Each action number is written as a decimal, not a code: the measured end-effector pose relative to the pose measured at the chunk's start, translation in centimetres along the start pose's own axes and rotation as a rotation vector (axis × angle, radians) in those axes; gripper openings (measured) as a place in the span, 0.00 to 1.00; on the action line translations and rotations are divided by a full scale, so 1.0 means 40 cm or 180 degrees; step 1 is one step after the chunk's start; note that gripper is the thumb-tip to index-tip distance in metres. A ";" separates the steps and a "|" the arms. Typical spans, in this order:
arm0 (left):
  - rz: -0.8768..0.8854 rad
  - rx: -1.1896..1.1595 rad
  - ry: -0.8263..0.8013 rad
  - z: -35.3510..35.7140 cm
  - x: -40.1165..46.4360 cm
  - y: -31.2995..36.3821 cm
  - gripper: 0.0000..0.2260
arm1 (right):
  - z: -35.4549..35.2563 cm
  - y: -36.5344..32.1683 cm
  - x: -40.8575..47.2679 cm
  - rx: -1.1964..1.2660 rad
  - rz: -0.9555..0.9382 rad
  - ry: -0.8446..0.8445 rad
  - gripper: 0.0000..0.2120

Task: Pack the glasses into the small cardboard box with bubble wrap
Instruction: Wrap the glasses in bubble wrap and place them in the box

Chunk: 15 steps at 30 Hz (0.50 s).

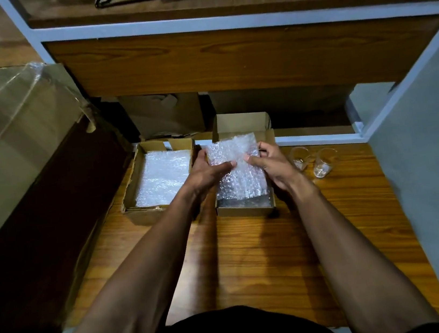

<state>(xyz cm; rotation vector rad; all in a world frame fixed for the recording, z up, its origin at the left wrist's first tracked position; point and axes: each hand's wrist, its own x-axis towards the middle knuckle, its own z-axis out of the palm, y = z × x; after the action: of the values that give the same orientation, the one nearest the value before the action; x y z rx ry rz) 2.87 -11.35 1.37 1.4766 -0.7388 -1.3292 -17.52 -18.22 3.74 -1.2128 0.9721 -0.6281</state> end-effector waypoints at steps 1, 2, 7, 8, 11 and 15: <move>0.0034 0.0163 0.0106 -0.005 0.021 -0.017 0.49 | -0.004 0.003 0.001 -0.0016 0.0014 0.0022 0.24; 0.0061 0.0306 0.0180 -0.014 0.039 -0.029 0.50 | -0.008 0.002 -0.001 -0.0021 0.0051 0.0011 0.27; 0.0319 0.0350 -0.0143 0.000 -0.013 0.026 0.29 | -0.034 -0.011 -0.013 0.0062 0.0107 -0.0193 0.23; 0.0361 0.0290 -0.0245 0.001 -0.015 0.028 0.24 | -0.037 -0.011 -0.013 0.0105 0.0111 -0.0184 0.23; 0.0424 0.0198 -0.0371 0.001 -0.021 0.028 0.15 | -0.045 -0.010 -0.014 0.0183 0.0096 -0.0201 0.18; 0.0574 0.0106 -0.0490 -0.004 -0.013 0.027 0.06 | -0.052 -0.015 -0.026 0.0192 0.0015 -0.0252 0.09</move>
<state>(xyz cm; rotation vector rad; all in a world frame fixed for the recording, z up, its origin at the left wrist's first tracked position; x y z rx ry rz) 3.09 -11.20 2.57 1.3102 -0.9745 -1.3068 -19.76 -18.51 4.49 -1.1732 0.8835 -0.5974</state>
